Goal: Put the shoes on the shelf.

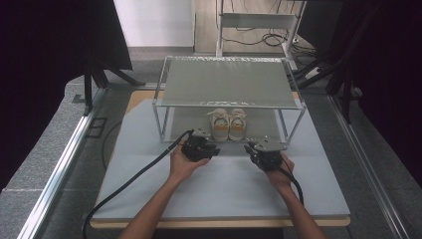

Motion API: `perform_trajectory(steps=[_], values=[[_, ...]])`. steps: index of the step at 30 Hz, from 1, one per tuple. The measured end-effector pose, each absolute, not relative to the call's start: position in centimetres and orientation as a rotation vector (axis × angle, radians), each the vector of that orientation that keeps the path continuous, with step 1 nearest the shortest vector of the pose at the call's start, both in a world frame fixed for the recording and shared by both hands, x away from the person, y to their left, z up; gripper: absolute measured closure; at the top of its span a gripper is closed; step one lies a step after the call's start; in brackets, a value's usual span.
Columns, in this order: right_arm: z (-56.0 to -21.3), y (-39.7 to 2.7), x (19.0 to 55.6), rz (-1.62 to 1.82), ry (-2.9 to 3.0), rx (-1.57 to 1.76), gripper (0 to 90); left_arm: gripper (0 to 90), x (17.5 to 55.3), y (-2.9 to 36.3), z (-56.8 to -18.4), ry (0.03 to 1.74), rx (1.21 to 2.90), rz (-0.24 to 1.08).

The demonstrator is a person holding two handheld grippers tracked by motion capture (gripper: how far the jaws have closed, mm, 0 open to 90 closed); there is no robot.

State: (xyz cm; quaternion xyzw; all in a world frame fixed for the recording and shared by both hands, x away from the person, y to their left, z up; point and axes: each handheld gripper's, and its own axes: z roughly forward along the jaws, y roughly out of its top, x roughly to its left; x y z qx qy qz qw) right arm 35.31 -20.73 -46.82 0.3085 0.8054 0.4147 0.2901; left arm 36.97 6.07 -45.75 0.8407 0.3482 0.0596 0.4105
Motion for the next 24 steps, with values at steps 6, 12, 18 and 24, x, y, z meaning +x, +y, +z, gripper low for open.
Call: perform_trajectory(steps=[6, 12, 18, 24], values=[[-46.9, -22.3, 33.1, 1.208, 2.152, 0.851, 75.5, 63.5, 34.3, 7.1, -46.5, 0.868, 2.119, 0.146], [-47.2, -24.2, 31.3, 1.319, 2.163, 0.856, 68.6, 50.6, 32.1, 8.6, -47.3, 0.885, 2.122, 0.163], [-47.7, -25.1, 30.0, 1.308, 2.183, 0.843, 57.0, 43.8, 31.2, 10.6, -47.7, 0.908, 2.118, 0.176], [-48.7, -26.0, 27.9, 1.235, 2.24, 0.807, 50.0, 42.5, 29.9, 12.8, -48.1, 0.902, 2.11, 0.193]])
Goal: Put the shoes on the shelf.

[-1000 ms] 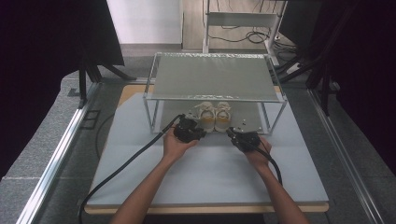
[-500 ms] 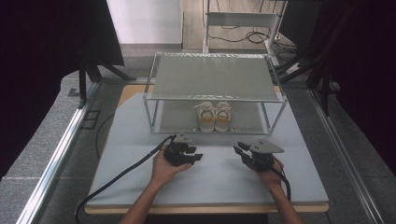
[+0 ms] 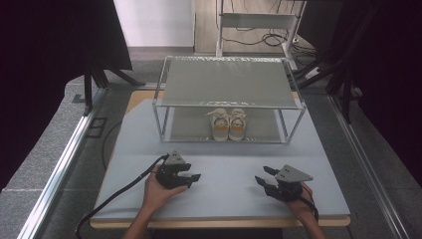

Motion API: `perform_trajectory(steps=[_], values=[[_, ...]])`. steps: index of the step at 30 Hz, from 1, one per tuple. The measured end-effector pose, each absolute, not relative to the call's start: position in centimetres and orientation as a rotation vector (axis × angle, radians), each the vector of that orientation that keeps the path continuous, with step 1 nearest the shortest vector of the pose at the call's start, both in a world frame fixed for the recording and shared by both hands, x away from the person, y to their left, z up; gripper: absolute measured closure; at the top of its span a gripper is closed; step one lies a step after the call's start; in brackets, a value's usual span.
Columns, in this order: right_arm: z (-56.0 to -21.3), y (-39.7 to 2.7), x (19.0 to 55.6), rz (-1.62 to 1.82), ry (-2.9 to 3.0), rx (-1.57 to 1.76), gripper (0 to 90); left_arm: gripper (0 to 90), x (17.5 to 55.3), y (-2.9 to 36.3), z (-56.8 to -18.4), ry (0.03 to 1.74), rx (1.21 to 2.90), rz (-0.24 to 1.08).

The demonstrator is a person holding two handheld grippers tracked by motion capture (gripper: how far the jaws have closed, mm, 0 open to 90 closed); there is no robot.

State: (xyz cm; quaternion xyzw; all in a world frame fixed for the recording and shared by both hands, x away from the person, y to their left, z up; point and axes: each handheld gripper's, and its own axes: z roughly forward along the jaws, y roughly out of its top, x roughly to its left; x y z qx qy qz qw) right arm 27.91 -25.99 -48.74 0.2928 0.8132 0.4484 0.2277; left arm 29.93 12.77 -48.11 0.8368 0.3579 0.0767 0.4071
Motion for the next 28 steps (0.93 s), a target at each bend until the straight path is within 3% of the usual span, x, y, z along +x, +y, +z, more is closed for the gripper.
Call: perform_trajectory(steps=[8, 28], values=[[-48.8, -26.3, 27.7, 1.243, 2.257, 0.831, 47.3, 42.0, 29.2, 15.1, -47.6, 0.94, 2.035, 0.22], [-49.1, -26.8, 28.2, 1.252, 2.267, 0.851, 46.5, 38.6, 29.0, 15.6, -46.6, 0.962, 1.966, 0.209]])
